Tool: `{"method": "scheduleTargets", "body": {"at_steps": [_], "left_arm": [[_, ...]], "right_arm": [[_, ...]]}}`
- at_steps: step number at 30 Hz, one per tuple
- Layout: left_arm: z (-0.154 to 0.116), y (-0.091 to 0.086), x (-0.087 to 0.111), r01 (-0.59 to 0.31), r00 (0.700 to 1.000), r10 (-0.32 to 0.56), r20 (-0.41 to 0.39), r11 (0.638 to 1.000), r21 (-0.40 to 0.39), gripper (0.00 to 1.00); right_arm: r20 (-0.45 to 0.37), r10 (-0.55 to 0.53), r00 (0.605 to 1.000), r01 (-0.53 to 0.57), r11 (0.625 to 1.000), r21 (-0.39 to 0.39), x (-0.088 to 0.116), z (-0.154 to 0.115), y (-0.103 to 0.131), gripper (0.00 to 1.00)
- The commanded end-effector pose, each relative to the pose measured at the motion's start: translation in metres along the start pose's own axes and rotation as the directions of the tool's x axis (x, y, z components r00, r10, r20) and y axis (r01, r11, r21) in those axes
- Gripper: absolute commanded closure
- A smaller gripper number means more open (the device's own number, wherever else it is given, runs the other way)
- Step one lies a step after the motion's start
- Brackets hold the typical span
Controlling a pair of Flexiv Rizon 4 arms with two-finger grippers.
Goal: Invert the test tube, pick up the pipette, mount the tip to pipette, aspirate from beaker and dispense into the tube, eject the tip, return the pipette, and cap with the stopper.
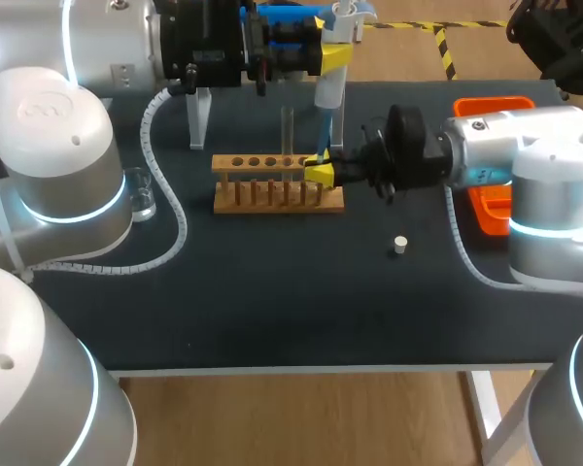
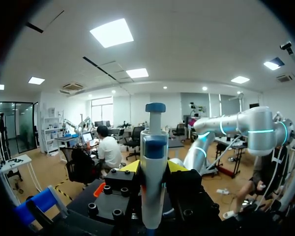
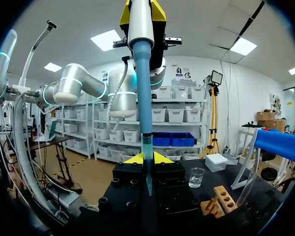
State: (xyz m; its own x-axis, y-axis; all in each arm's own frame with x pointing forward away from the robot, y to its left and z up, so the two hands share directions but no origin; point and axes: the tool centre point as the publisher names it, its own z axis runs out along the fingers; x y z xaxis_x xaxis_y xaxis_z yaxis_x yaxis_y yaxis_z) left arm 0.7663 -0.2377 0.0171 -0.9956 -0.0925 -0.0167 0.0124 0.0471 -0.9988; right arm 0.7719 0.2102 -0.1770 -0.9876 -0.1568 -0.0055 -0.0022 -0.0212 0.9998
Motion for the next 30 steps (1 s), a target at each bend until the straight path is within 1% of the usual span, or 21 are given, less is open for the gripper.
{"method": "scheduleTargets", "body": {"at_steps": [1, 2, 3, 9, 17, 23, 30], "left_arm": [[-0.001, 0.009, 0.001, 0.002, 1.0, -0.002, -0.002, 1.0, -0.001, 1.0], [-0.001, 0.009, 0.001, 0.002, 1.0, -0.002, -0.002, 1.0, -0.001, 1.0], [-0.001, 0.009, 0.001, 0.002, 1.0, -0.002, -0.002, 1.0, -0.001, 1.0], [-0.001, 0.009, 0.001, 0.002, 1.0, -0.002, -0.002, 1.0, -0.001, 1.0], [-0.001, 0.009, 0.001, 0.002, 1.0, -0.002, -0.002, 1.0, -0.001, 1.0], [-0.001, 0.009, 0.001, 0.002, 1.0, -0.002, -0.002, 1.0, -0.001, 1.0], [-0.001, 0.009, 0.001, 0.002, 1.0, -0.002, -0.002, 1.0, -0.001, 1.0]], "right_arm": [[0.005, 0.004, 1.0, -0.004, 1.0, 0.028, 0.002, -0.001, 0.004, 0.54], [0.003, 0.004, 1.0, -0.004, 0.999, 0.034, 0.003, -0.001, 0.001, 0.1], [0.004, 0.005, 1.0, -0.005, 0.999, 0.042, 0.004, -0.002, -0.001, 0.0], [0.003, 0.004, 1.0, -0.004, 0.997, 0.074, 0.008, -0.011, -0.012, 0.0], [0.021, 0.001, 1.0, -0.004, 0.991, 0.131, 0.012, -0.043, -0.025, 0.0], [0.026, -0.014, 1.0, 0.008, 0.982, 0.189, 0.022, -0.066, -0.035, 0.0], [0.037, -0.012, 0.999, 0.004, 0.978, 0.209, 0.026, -0.081, -0.042, 0.0]]}}
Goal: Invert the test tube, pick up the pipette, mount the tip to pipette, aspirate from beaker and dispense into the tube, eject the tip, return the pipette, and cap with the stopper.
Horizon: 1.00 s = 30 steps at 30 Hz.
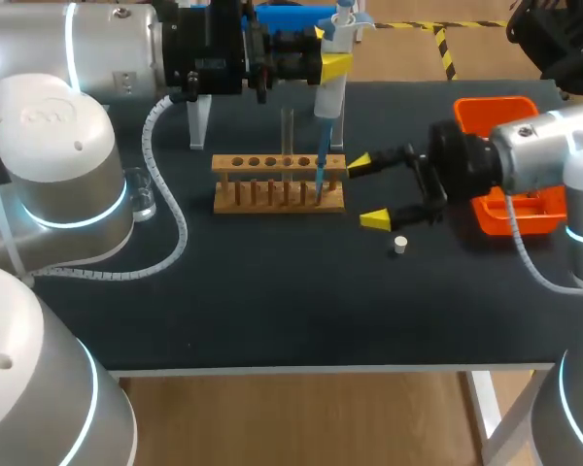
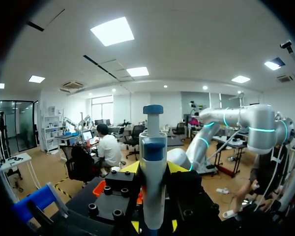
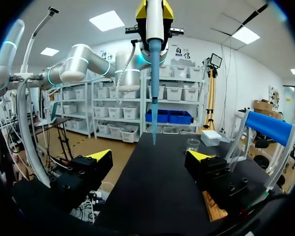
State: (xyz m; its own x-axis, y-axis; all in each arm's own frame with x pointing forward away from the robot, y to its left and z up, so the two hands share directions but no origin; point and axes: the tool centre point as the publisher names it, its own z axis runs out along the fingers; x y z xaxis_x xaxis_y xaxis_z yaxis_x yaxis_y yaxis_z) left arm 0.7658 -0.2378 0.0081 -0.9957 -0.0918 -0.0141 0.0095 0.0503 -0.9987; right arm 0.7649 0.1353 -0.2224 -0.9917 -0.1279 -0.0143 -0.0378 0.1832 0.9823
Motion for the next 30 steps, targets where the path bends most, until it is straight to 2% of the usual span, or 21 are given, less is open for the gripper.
{"method": "scheduleTargets", "body": {"at_steps": [1, 23, 30], "left_arm": [[-0.001, 0.0, 0.0, -0.001, 1.0, 0.001, -0.001, 1.0, 0.002, 1.0], [-0.001, 0.0, 0.0, -0.001, 1.0, 0.001, -0.001, 1.0, 0.002, 1.0], [-0.045, 0.01, -0.007, -0.057, 0.995, 0.058, 0.083, 0.998, -0.025, 1.0]], "right_arm": [[0.008, -0.001, 1.0, 0.001, 1.0, 0.002, 0.008, -0.009, 0.0, 0.0], [0.005, -0.004, 1.0, 0.004, 1.0, 0.008, 0.01, -0.012, -0.001, 0.0], [0.005, -0.004, 1.0, 0.004, 1.0, 0.008, 0.01, -0.012, -0.001, 0.0]]}}
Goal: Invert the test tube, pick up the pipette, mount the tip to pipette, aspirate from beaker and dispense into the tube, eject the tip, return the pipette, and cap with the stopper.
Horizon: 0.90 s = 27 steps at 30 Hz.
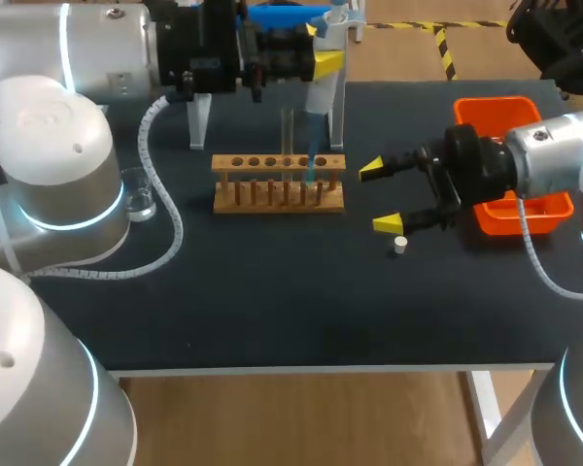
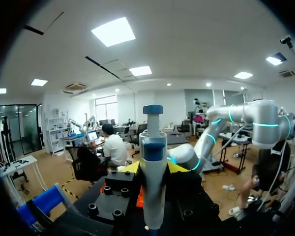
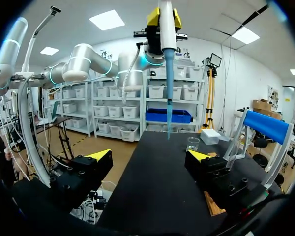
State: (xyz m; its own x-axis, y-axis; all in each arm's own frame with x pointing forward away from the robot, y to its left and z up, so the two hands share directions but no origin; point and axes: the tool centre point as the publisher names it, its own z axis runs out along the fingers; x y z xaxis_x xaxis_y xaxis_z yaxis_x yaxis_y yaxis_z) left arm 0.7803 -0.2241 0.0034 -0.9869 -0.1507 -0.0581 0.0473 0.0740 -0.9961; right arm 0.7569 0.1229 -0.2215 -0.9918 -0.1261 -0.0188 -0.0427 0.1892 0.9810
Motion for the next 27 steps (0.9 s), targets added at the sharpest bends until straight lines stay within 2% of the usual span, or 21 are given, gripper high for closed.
{"method": "scheduleTargets", "body": {"at_steps": [1, 13, 27], "left_arm": [[-0.042, 0.007, 0.005, -0.016, 0.999, 0.017, 0.043, 1.0, -0.014, 1.0], [-0.136, 0.033, -0.017, -0.072, 0.972, 0.078, 0.22, 0.997, -0.037, 1.0], [-0.203, 0.071, -0.065, -0.073, 0.931, 0.079, 0.356, 0.997, -0.032, 1.0]], "right_arm": [[0.002, 0.0, 1.0, 0.0, 1.0, 0.001, 0.001, 0.0, 0.001, 0.0], [0.002, 0.0, 1.0, 0.0, 1.0, 0.001, 0.001, 0.0, 0.001, 0.0], [0.002, 0.0, 1.0, 0.0, 1.0, 0.001, 0.001, 0.0, 0.001, 0.0]]}}
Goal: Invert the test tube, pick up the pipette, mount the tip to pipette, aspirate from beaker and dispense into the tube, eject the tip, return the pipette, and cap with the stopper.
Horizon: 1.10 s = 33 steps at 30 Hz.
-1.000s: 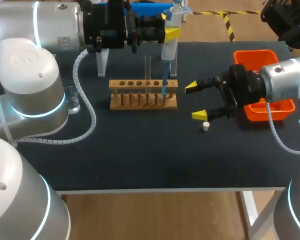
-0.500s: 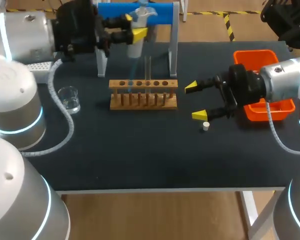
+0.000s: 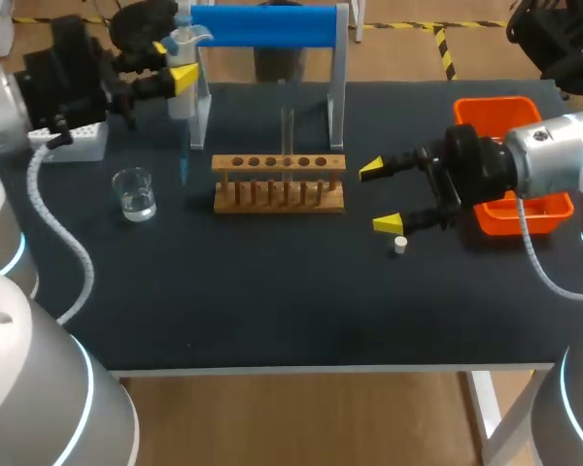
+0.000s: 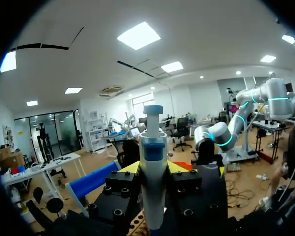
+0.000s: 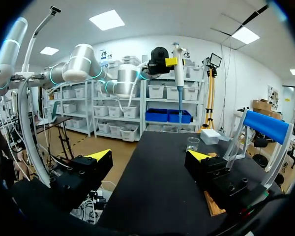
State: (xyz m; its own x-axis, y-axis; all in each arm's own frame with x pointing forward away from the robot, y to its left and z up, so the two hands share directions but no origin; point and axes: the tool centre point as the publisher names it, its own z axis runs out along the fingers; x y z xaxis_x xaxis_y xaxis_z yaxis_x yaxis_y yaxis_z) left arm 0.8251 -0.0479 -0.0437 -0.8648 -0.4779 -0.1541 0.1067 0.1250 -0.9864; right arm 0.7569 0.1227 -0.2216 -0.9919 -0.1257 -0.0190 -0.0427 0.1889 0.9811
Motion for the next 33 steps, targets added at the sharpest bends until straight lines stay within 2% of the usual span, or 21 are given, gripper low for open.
{"method": "scheduleTargets", "body": {"at_steps": [1, 7, 16, 24, 33], "left_arm": [[-0.04, 0.013, -0.014, -0.002, 1.0, 0.002, 0.016, 1.0, 0.012, 1.0], [-0.048, 0.028, -0.038, 0.006, 0.998, -0.008, 0.06, 1.0, 0.027, 1.0], [-0.049, 0.046, -0.07, 0.012, 0.997, -0.015, 0.081, 0.999, 0.043, 1.0], [-0.048, 0.057, -0.09, 0.017, 0.996, -0.023, 0.09, 0.998, 0.065, 1.0], [-0.052, 0.065, -0.105, 0.027, 0.995, -0.032, 0.093, 0.998, 0.055, 1.0]], "right_arm": [[0.002, 0.0, 1.0, 0.0, 1.0, 0.002, 0.001, 0.0, 0.001, 0.0], [0.002, 0.0, 1.0, 0.0, 1.0, 0.002, 0.001, 0.0, 0.001, 0.0], [0.002, 0.0, 1.0, 0.0, 1.0, 0.002, 0.001, 0.0, 0.001, 0.0], [0.002, 0.0, 1.0, 0.0, 1.0, 0.002, 0.001, 0.0, 0.001, 0.0], [0.002, 0.0, 1.0, 0.0, 1.0, 0.002, 0.001, 0.0, 0.001, 0.0]]}}
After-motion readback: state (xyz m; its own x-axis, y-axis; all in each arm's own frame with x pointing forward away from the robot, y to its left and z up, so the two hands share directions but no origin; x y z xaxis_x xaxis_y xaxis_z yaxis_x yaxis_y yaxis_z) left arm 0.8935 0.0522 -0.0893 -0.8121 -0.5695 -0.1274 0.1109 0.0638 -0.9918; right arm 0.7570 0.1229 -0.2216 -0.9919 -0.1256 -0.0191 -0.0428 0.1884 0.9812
